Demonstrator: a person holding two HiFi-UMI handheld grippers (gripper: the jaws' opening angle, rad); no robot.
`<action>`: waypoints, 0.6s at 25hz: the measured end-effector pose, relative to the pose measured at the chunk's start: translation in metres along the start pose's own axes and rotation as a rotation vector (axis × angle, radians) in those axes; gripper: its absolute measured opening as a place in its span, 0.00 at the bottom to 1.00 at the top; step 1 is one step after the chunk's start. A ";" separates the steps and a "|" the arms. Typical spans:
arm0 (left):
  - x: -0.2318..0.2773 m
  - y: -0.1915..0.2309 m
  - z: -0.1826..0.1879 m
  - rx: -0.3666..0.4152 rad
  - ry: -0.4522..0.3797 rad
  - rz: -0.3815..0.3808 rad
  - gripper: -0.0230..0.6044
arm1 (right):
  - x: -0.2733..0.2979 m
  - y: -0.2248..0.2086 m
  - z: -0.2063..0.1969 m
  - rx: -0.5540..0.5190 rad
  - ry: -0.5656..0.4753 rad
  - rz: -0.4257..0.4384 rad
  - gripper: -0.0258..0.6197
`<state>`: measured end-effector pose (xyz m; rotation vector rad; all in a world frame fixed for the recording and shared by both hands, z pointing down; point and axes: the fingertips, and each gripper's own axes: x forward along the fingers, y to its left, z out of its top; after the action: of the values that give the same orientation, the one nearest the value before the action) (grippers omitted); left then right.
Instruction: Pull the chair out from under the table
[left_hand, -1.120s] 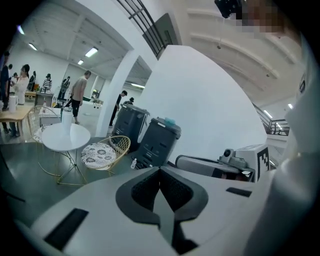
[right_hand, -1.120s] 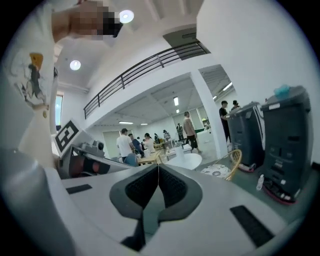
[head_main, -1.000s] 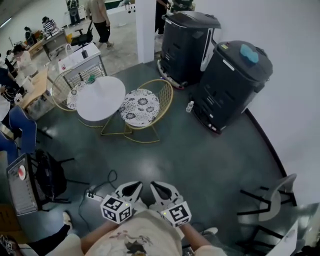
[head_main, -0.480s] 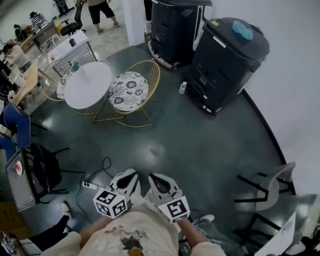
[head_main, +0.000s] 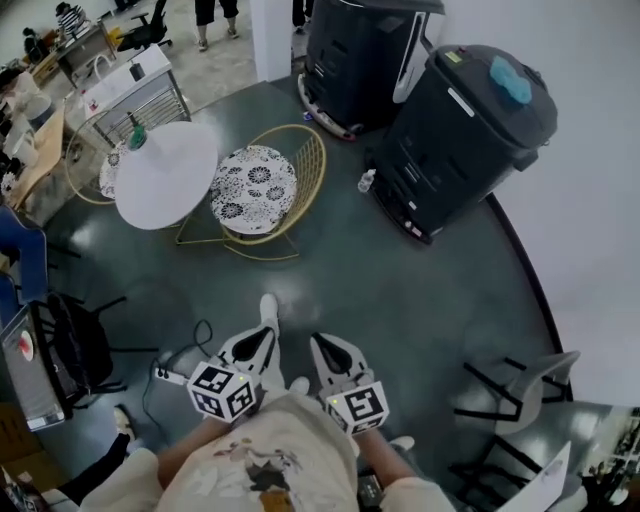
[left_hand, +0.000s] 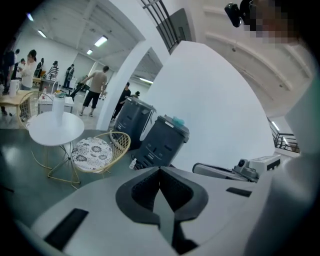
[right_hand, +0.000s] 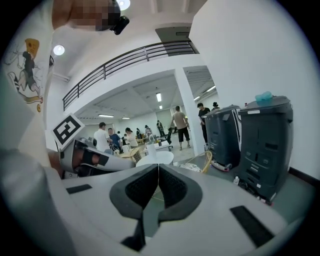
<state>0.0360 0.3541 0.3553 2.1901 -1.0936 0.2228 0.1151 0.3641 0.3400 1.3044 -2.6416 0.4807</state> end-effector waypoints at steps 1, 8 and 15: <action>0.012 0.012 0.016 -0.010 -0.003 -0.007 0.05 | 0.016 -0.008 0.014 -0.018 -0.008 0.000 0.05; 0.076 0.066 0.123 0.028 -0.015 -0.106 0.05 | 0.128 -0.054 0.096 -0.069 -0.031 -0.006 0.05; 0.123 0.122 0.181 0.007 -0.012 -0.132 0.05 | 0.195 -0.095 0.120 -0.110 0.019 -0.047 0.05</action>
<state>-0.0039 0.1076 0.3296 2.2624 -0.9518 0.1563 0.0724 0.1231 0.3023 1.3186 -2.5757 0.3337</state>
